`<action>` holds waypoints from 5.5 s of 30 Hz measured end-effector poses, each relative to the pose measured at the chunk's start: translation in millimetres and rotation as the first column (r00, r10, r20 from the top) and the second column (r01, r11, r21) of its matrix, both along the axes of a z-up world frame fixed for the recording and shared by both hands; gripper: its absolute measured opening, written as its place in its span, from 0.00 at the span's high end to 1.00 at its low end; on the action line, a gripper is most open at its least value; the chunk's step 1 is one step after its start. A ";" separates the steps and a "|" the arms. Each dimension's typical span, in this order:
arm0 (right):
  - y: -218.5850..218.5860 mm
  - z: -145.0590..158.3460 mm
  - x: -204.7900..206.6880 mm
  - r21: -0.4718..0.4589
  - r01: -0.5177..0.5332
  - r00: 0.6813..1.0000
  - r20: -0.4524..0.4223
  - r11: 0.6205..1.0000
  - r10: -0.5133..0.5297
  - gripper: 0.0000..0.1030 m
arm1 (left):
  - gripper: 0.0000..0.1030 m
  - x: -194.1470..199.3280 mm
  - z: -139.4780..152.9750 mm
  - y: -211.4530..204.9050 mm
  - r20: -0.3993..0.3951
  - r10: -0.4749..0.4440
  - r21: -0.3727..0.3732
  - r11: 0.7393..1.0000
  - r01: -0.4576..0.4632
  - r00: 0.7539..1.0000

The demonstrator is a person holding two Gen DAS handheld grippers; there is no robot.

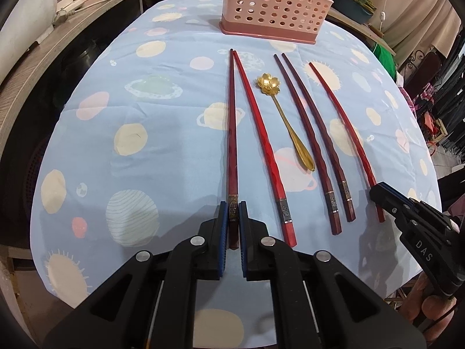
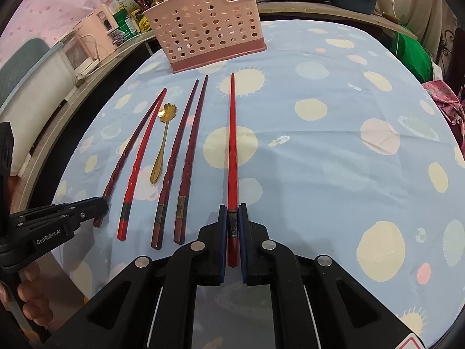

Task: Organize utensils
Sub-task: 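Lift both held chopsticks and carry them over the pink basket, then lower the chopsticks into the pink basket and open both grippers, then move both open grippers back over the remaining chopsticks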

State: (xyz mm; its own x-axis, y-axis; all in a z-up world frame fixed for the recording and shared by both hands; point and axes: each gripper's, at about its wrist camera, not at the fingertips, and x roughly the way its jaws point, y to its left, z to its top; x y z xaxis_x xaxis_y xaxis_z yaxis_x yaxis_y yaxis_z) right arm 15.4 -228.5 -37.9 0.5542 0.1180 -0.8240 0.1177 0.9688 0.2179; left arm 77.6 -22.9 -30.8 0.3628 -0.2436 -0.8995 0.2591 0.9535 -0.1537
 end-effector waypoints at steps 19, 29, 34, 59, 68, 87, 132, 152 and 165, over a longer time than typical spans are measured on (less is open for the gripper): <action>-19.3 52.7 5.3 0.021 0.032 0.993 0.111 0.999 -0.034 0.93 | 0.93 5.5 60.3 8.3 0.102 0.030 -0.053 0.998 -0.025 0.994; -34.3 89.9 12.3 0.032 0.061 0.978 0.199 0.998 -0.066 0.93 | 0.93 19.4 99.7 14.6 0.168 0.058 -0.094 0.995 -0.043 0.984; -41.5 113.7 22.2 0.025 0.067 0.964 0.255 0.997 -0.071 0.93 | 0.93 31.0 121.6 17.8 0.210 0.079 -0.117 0.992 -0.056 0.974; -73.2 194.8 77.4 0.060 0.090 0.898 0.427 0.994 -0.107 0.93 | 0.93 100.9 232.3 12.2 0.420 0.132 -0.203 0.978 -0.049 0.898; -77.9 240.0 104.4 0.086 0.081 0.850 0.514 0.993 -0.114 0.93 | 0.93 123.9 288.7 3.1 0.529 0.151 -0.239 0.971 -0.024 0.835; -73.3 280.3 199.9 0.067 0.076 0.814 0.572 0.995 -0.101 0.93 | 0.93 191.8 313.1 -19.4 0.588 0.172 -0.241 0.970 -0.032 0.791; -56.1 217.3 198.9 0.010 0.072 0.882 0.466 0.997 -0.068 0.88 | 0.67 202.0 238.8 -13.9 0.491 0.182 -0.175 0.979 -0.108 0.852; -30.9 126.2 95.0 0.029 0.014 0.961 0.275 0.999 -0.022 0.88 | 0.66 128.4 150.0 2.2 0.324 0.132 -0.108 0.989 -0.102 0.937; -9.7 53.7 54.5 0.055 -0.024 0.994 0.109 0.998 0.017 0.88 | 0.66 80.6 63.5 0.4 0.163 0.085 -0.018 0.996 -0.083 0.983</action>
